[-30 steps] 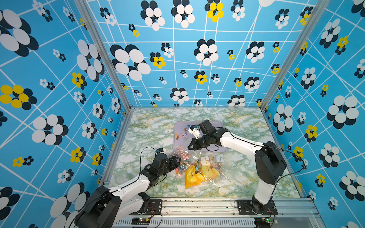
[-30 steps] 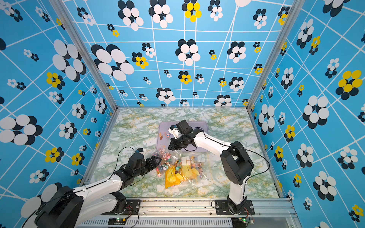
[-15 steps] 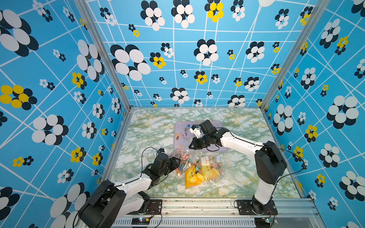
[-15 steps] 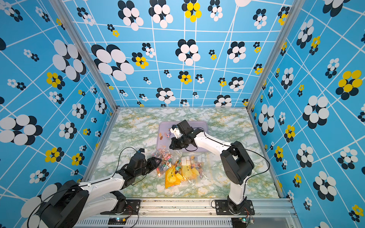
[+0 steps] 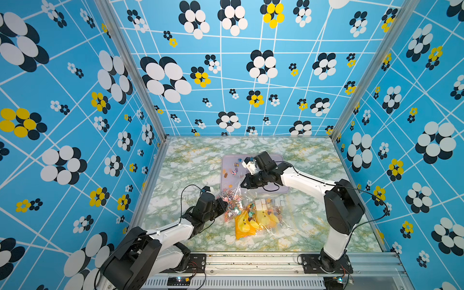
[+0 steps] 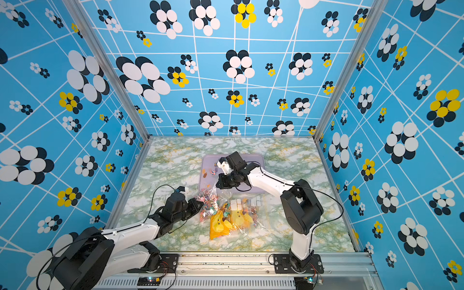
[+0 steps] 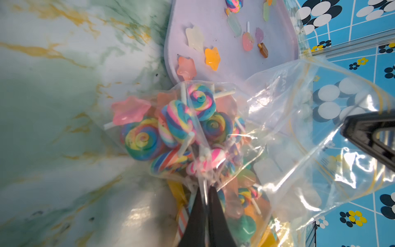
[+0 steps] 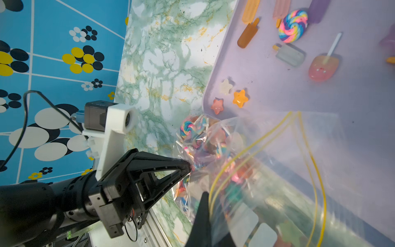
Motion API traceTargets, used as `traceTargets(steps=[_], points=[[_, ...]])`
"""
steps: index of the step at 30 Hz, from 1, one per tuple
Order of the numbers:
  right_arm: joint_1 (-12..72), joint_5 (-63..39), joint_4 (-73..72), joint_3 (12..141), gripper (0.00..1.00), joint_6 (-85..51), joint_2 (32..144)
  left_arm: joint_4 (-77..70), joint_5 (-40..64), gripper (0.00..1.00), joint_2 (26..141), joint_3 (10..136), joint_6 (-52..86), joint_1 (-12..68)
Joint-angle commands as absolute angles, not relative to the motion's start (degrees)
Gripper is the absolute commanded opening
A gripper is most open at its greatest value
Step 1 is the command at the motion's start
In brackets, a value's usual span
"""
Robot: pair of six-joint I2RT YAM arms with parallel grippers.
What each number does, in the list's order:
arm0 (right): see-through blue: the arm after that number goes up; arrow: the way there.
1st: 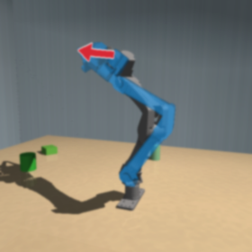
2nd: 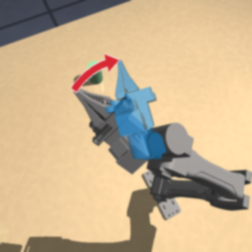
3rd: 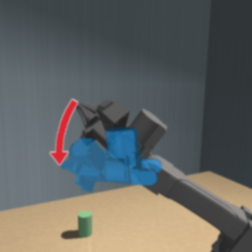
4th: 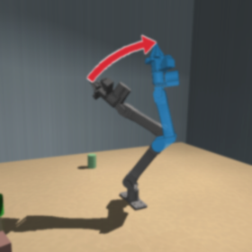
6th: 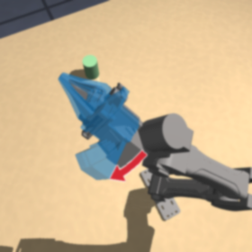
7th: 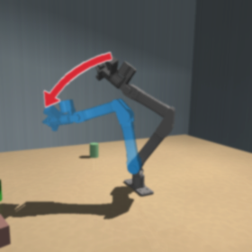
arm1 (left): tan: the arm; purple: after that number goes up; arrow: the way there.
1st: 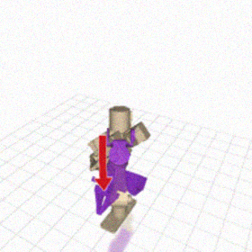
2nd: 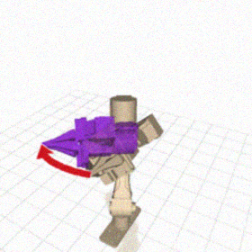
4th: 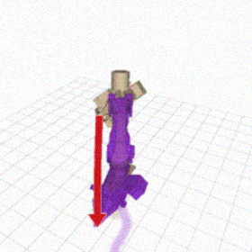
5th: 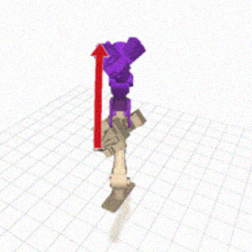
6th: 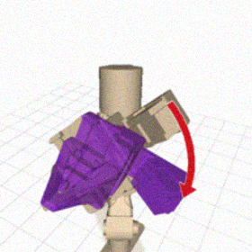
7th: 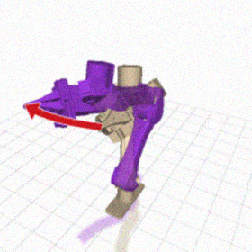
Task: Pour candies out of the ziploc bag
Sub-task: Pick up the ziploc bag from the center of the board.
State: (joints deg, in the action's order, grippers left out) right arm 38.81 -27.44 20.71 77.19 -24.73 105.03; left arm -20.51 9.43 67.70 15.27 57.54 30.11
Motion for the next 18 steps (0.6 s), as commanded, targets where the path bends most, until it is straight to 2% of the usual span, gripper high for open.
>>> traceTargets(steps=[1,8,18], points=[[38.24,-26.28,22.06,79.62,0.0,-23.29,102.46,-19.53,10.36,0.0,66.02,19.55,54.51,28.69],[36.96,-25.49,23.25,81.49,0.0,-21.85,101.31,-18.69,11.34,0.0,65.75,24.71,52.43,26.63],[34.42,-24.72,26.69,85.9,0.0,-19.03,100.81,-24.47,13.01,0.0,74.28,31.88,51.3,25.09]])
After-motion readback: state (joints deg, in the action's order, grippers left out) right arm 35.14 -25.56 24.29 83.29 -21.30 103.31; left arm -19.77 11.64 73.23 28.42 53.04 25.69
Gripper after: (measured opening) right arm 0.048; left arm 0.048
